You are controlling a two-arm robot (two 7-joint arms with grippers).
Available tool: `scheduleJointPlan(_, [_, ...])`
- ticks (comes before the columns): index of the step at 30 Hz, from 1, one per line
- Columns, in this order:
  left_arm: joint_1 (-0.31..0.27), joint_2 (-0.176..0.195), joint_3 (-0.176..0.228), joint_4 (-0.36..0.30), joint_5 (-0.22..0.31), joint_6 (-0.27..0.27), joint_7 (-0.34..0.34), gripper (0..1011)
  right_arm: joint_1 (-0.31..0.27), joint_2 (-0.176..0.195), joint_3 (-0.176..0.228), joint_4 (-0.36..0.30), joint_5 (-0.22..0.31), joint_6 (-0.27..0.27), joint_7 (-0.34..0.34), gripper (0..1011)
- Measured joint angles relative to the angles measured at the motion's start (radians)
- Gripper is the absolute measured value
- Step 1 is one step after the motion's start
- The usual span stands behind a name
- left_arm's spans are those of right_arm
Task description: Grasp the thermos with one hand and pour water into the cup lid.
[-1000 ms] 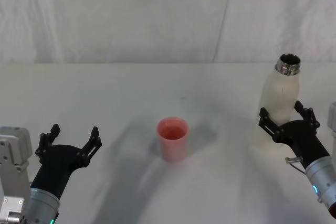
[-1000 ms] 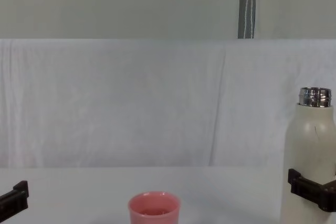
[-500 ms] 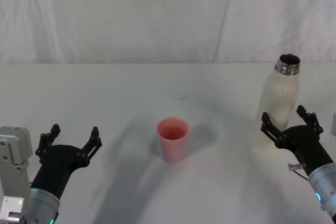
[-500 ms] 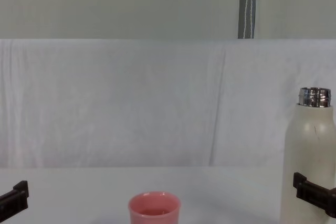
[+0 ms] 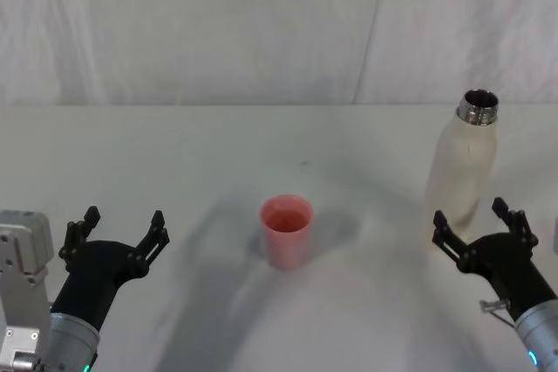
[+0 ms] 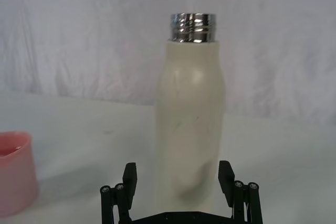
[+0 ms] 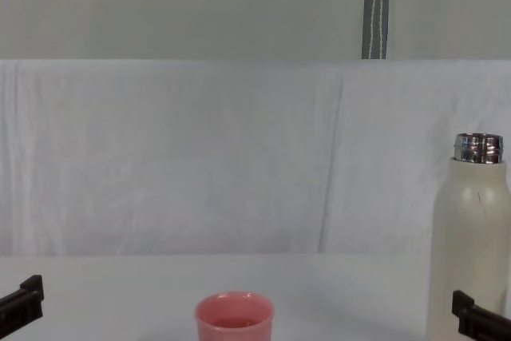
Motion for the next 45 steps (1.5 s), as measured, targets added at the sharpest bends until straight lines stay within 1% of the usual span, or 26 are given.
scheduleJointPlan(6, [0.000, 0.000, 0.000, 0.000, 0.000, 0.000, 0.000, 1001, -0.020, 0.003, -0.005, -0.011, 0.003, -0.006, 0.008, 1002])
scheduleJointPlan(15, [0.000, 0.000, 0.000, 0.000, 0.000, 0.000, 0.000, 1001, -0.044, 0.002, -0.033, -0.017, 0.005, -0.022, 0.025, 1002])
scheduleJointPlan(19, [0.000, 0.000, 0.000, 0.000, 0.000, 0.000, 0.000, 1001, -0.043, 0.003, -0.048, -0.011, 0.004, -0.023, 0.032, 1002])
scheduleJointPlan(25, [0.000, 0.000, 0.000, 0.000, 0.000, 0.000, 0.000, 1001, -0.039, 0.002, -0.060, -0.002, 0.004, -0.023, 0.036, 1002])
scheduleJointPlan(32, [0.000, 0.000, 0.000, 0.000, 0.000, 0.000, 0.000, 1001, -0.019, 0.000, -0.074, 0.020, 0.005, -0.024, 0.040, 1002])
scheduleJointPlan(45, [0.000, 0.000, 0.000, 0.000, 0.000, 0.000, 0.000, 1001, -0.014, -0.002, -0.076, 0.025, 0.006, -0.026, 0.040, 1002])
